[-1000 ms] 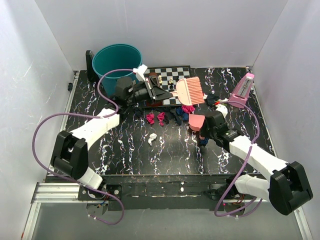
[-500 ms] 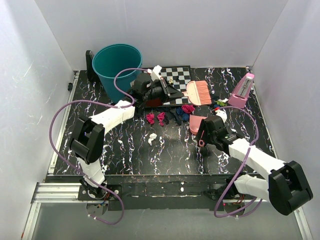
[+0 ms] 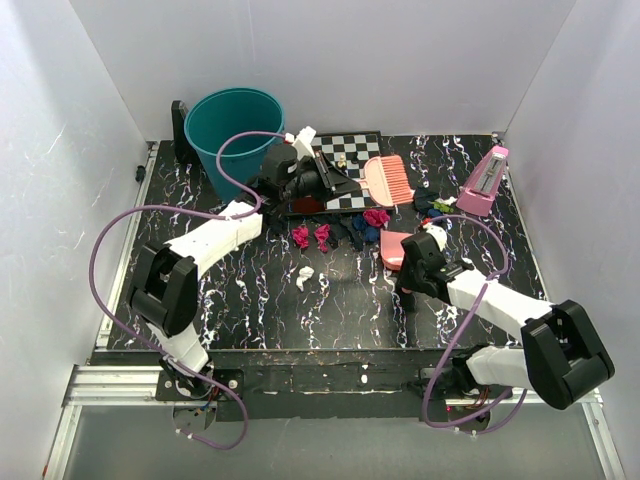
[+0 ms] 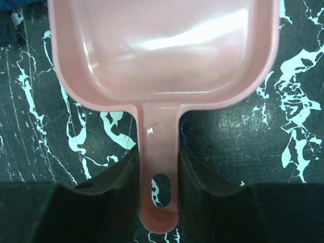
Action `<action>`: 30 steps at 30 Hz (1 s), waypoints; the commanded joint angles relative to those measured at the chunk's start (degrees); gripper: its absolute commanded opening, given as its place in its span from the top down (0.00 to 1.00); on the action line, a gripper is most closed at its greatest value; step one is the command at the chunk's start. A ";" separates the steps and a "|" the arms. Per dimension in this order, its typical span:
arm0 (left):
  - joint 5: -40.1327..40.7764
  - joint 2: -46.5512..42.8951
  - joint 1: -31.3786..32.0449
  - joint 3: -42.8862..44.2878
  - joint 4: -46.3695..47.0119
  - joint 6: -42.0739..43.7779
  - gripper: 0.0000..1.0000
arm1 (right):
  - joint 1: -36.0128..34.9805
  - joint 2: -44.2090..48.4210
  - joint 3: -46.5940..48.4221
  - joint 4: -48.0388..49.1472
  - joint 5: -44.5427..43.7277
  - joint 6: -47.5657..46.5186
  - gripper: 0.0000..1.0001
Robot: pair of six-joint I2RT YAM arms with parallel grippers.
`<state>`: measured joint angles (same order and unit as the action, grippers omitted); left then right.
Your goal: Sweep away the paper scraps from the table
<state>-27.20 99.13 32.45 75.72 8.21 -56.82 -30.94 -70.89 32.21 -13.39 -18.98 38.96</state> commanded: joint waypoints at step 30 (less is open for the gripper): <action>9.18 29.97 4.20 24.55 14.82 -14.28 1.00 | -0.44 10.96 3.22 -9.21 -1.14 1.56 0.71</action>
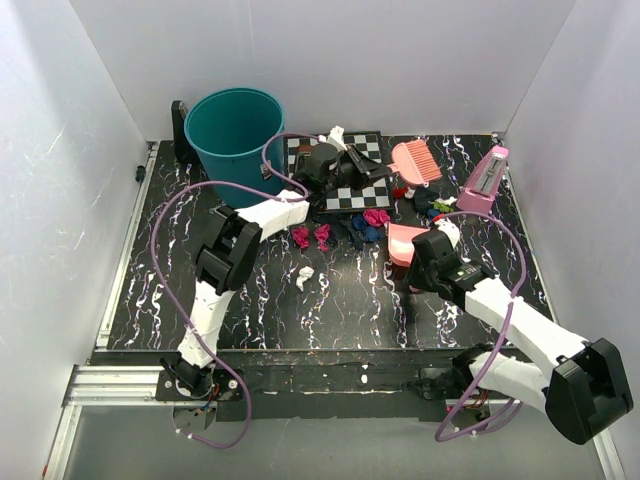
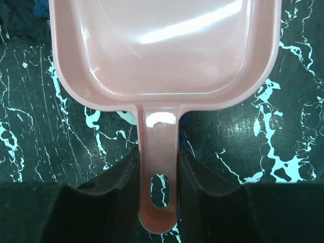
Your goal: Sweep away the paper scraps from the table
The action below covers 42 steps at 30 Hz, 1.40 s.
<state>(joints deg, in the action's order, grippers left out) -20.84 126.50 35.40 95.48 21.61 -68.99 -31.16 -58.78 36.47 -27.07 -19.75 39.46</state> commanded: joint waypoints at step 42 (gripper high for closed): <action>30.51 -3.78 9.95 9.22 -61.68 -16.79 1.00 | -0.13 14.40 5.02 -6.77 -12.51 0.35 0.39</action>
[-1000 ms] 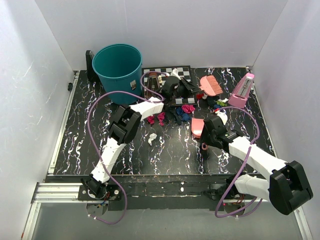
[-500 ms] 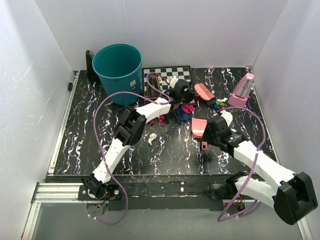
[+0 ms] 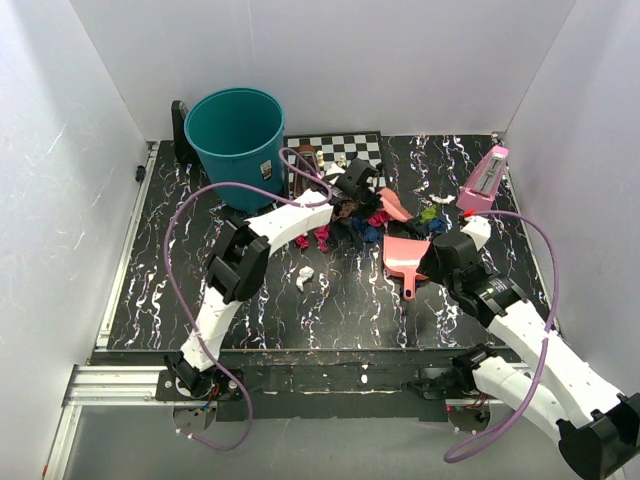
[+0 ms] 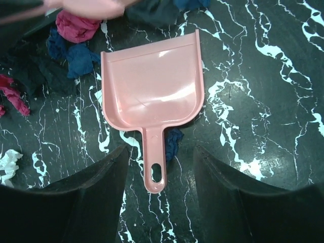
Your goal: Sweep away the paper scraps from the table
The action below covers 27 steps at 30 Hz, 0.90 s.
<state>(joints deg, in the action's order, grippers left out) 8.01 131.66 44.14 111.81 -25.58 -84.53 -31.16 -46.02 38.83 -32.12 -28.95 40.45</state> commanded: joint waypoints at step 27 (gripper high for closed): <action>-3.88 14.91 3.76 25.86 15.67 14.57 1.00 | 0.04 9.28 5.38 -3.92 -8.93 -3.79 0.41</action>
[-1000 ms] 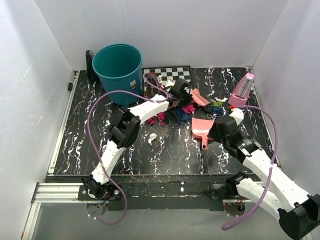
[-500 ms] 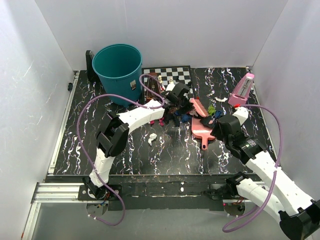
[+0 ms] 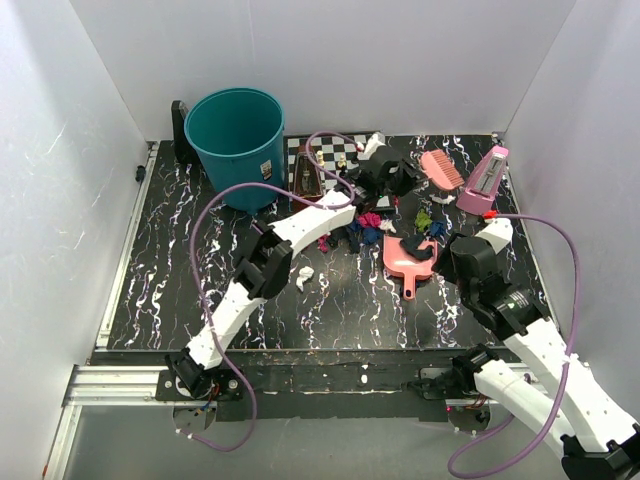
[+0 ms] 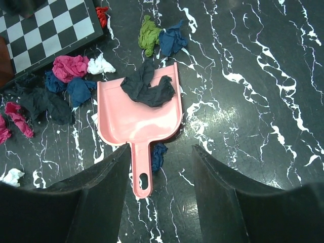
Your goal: Sweep away the paper scraps from the table
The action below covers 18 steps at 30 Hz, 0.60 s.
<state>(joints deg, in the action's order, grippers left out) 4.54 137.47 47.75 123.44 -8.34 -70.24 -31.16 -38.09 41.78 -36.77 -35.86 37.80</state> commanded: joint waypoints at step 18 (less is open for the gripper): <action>4.67 -10.16 1.21 -12.83 -15.47 0.36 1.00 | 0.31 3.72 2.60 -1.63 -1.94 -0.10 0.42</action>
<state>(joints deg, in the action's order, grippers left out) 6.15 144.49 47.79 123.35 -14.46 -72.51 -31.09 -33.17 41.82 -37.30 -36.47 36.45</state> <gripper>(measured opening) 0.077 0.578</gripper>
